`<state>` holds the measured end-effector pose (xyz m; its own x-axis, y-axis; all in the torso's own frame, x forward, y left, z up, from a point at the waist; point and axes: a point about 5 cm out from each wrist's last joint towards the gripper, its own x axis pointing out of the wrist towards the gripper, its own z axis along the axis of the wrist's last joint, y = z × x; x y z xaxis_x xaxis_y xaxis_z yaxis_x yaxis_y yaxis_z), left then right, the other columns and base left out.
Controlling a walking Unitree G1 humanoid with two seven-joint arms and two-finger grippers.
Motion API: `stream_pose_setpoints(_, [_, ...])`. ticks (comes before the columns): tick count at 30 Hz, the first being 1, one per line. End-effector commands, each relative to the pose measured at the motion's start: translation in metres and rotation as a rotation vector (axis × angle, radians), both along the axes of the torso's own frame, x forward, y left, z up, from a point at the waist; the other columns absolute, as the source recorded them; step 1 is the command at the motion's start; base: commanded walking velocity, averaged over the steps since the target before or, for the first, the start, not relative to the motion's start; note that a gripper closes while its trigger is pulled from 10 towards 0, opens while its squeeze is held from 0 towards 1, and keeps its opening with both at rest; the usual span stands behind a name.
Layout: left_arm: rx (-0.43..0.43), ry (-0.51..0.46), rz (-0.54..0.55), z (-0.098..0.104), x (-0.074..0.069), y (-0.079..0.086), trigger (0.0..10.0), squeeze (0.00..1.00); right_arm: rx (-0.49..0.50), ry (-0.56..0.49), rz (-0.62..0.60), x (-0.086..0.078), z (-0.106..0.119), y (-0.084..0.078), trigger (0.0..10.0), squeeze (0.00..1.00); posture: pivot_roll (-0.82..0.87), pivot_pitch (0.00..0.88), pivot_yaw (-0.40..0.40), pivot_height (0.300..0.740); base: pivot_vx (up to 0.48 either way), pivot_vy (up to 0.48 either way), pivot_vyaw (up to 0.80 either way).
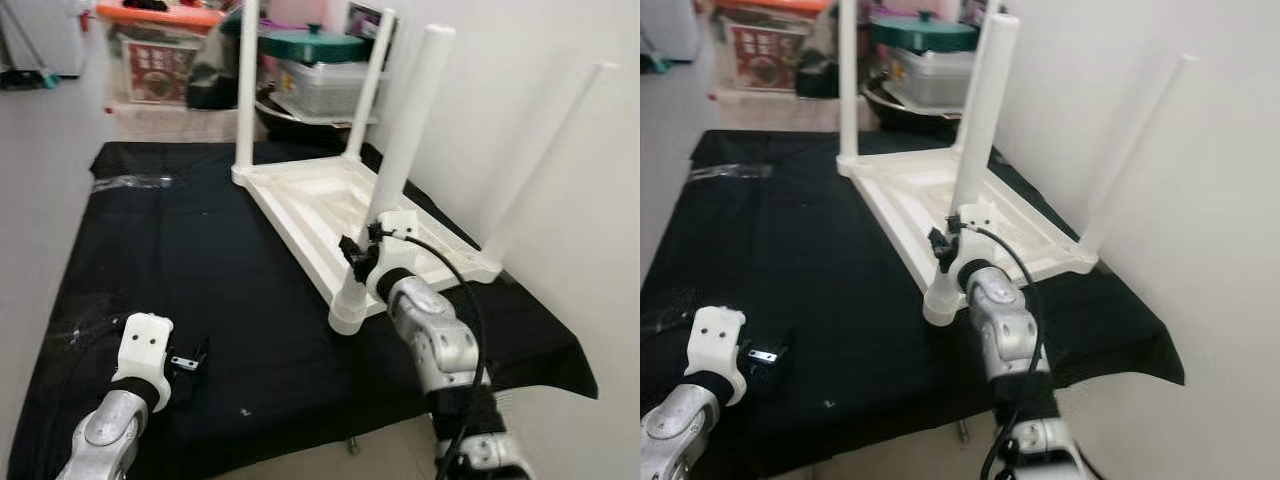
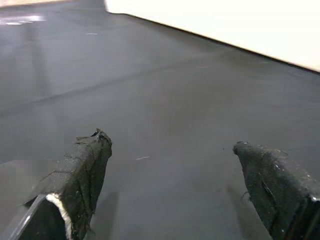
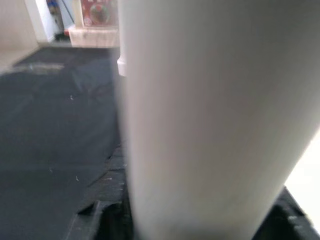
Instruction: Building children table
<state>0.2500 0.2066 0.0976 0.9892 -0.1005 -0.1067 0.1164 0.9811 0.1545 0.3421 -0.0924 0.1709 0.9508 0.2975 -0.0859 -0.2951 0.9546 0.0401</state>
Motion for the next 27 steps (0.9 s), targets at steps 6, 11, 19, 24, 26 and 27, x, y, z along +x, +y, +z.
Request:
stream_pose_setpoints(6, [0.009,0.002,-0.015,0.002,0.003,-0.002,10.0,0.00,0.222,-0.131,0.575,-0.009,0.050,0.027,10.0,0.00,0.17,0.000,-0.125,0.740,0.000,0.000,0.00])
stream_pose_setpoints(11, [0.010,-0.001,-0.014,0.002,0.004,-0.002,10.0,0.00,0.218,-0.209,0.835,-0.014,0.065,0.023,10.0,0.00,0.18,0.000,-0.139,0.740,0.000,0.000,0.00])
stream_pose_setpoints(19, [0.008,-0.011,0.018,0.002,0.000,0.002,10.0,0.00,0.138,-0.161,1.249,-0.035,0.050,0.041,0.0,0.00,0.23,0.000,-0.177,0.740,0.000,0.000,0.00])
stream_pose_setpoints(24, [0.006,-0.005,0.024,0.000,-0.003,0.002,10.0,0.00,0.187,-0.137,1.061,-0.019,0.042,0.050,0.0,0.00,0.23,0.000,-0.174,0.740,0.000,0.000,0.00])
stream_pose_setpoints(26, [0.008,-0.004,0.023,0.000,-0.003,0.003,10.0,0.00,0.179,-0.129,0.972,-0.015,0.038,0.048,0.0,0.00,0.22,0.000,-0.170,0.740,0.000,0.000,0.00])
stream_pose_setpoints(27, [0.008,-0.004,0.023,0.000,-0.003,0.003,10.0,0.00,0.179,-0.129,0.972,-0.015,0.038,0.048,0.0,0.00,0.22,0.000,-0.170,0.740,0.000,0.000,0.00])
